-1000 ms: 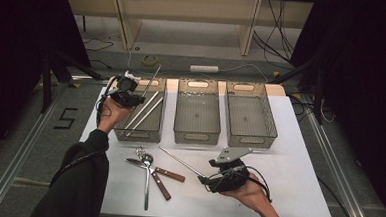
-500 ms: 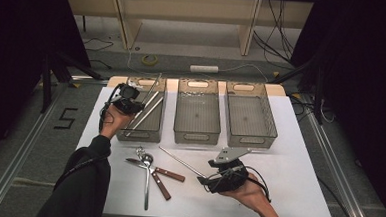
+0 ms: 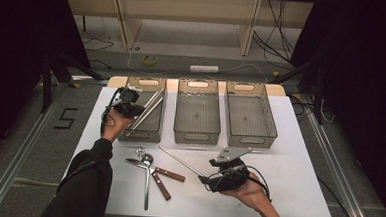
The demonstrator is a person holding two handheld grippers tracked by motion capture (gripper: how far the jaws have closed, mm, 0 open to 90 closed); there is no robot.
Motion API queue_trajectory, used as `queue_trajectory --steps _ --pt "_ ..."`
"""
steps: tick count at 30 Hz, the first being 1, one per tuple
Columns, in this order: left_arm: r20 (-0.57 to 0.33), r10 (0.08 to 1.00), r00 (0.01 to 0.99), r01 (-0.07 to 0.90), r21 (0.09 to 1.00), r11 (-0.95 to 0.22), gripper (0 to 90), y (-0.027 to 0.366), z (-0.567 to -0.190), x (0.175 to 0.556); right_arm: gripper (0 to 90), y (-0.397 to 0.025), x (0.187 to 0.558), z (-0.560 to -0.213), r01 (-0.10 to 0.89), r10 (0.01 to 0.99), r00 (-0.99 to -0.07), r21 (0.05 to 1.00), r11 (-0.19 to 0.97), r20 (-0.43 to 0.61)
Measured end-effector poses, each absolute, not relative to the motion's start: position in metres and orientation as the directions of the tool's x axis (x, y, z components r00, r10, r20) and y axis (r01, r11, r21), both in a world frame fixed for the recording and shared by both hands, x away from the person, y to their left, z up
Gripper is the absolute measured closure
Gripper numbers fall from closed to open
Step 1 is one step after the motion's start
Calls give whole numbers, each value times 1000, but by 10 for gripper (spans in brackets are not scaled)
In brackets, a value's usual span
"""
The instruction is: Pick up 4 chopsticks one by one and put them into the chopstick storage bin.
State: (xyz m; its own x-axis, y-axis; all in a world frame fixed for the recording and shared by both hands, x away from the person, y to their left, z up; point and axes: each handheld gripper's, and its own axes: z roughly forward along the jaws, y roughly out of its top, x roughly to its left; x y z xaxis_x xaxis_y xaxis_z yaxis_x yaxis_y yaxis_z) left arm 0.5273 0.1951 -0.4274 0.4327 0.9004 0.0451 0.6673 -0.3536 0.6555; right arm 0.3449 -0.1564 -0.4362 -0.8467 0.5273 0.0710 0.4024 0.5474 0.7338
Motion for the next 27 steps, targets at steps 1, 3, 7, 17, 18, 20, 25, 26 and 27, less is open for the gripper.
queue_trajectory --steps 1,3,7,17,18,20,25,26,27 --pt "42 903 428 667 660 -347 795 195 -427 527 336 -156 345 -436 403 527 -847 734 547 72" --pt "40 904 426 661 668 -342 779 196 -424 524 336 -157 345 -436 401 527 -847 733 549 69" --pt "13 900 435 649 689 -324 692 197 -417 513 336 -158 346 -434 402 532 -844 735 546 66" --pt "-118 835 538 605 743 -285 388 196 -407 460 338 -161 357 -429 441 559 -827 686 578 61" --pt "-96 831 548 588 751 -301 368 194 -406 455 340 -160 358 -428 450 563 -824 676 584 61" --pt "-107 819 564 569 768 -292 358 191 -403 445 351 -159 361 -426 452 565 -823 663 596 53" --pt "-122 796 592 552 782 -290 306 187 -404 431 389 -154 366 -427 469 570 -820 625 624 46" --pt "-118 793 598 547 783 -296 301 186 -404 428 401 -152 366 -427 473 569 -821 615 631 48" --pt "-118 792 599 546 784 -296 294 186 -405 426 411 -151 367 -428 475 568 -822 606 638 45"
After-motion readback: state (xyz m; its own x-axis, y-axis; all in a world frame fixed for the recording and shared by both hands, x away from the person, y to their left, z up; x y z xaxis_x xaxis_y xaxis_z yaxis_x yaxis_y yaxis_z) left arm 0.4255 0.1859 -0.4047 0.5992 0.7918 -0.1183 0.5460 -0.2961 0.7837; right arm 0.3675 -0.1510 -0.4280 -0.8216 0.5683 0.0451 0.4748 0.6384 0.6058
